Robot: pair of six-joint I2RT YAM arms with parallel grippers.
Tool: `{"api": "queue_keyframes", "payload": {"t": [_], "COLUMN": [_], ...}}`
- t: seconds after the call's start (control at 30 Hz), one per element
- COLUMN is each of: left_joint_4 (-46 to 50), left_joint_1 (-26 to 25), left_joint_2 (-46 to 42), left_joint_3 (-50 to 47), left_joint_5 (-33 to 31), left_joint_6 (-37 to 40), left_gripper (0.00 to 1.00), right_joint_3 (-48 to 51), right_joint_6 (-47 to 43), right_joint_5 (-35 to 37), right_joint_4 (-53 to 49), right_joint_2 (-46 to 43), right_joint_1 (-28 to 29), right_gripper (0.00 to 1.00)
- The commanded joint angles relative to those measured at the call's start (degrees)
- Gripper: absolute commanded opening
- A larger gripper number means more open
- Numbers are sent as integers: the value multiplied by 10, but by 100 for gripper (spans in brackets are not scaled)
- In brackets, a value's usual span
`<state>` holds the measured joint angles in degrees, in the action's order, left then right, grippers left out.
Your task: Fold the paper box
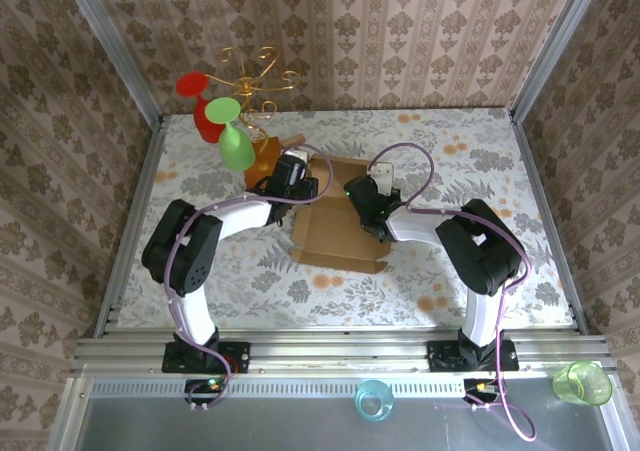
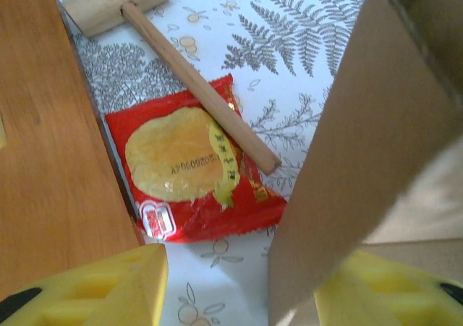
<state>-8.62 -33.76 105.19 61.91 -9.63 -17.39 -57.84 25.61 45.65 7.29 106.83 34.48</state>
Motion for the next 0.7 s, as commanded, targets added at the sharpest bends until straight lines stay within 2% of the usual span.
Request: {"api": "queue_keyframes", "payload": {"t": [0.0, 0.1, 0.17, 0.23, 0.27, 0.37, 0.5, 0.67], "left_joint_4": [12, 14, 16, 23, 33, 51, 86, 106], "left_joint_1": [-1, -1, -2, -5, -7, -21, -53, -68], "left_joint_2": [27, 47, 56, 58, 58, 55, 46, 26], "left_joint_3": [29, 45, 53, 54, 56, 52, 43, 14], "left_joint_5": [-22, -26, -32, -54, -67, -102, -169, -192], "left_joint_6": [16, 16, 17, 10, 3, -14, -47, -109], "left_gripper": [53, 42, 28, 4, 0, 0, 0, 0], "right_joint_3": [23, 23, 23, 23, 22, 21, 14, 7], "right_joint_6": [-21, -24, -25, -27, -27, -27, 7, 55], "right_joint_5": [-44, -48, -52, -56, -57, -51, -8, 43], "right_joint_4": [-39, -37, -35, -32, -31, -29, -56, -97], "right_joint_2": [12, 12, 11, 13, 14, 18, 21, 15], "right_joint_1": [-4, -5, -6, -8, -8, -9, -7, 1], "right_gripper": [0, 0, 0, 0, 0, 0, 0, 0]}}
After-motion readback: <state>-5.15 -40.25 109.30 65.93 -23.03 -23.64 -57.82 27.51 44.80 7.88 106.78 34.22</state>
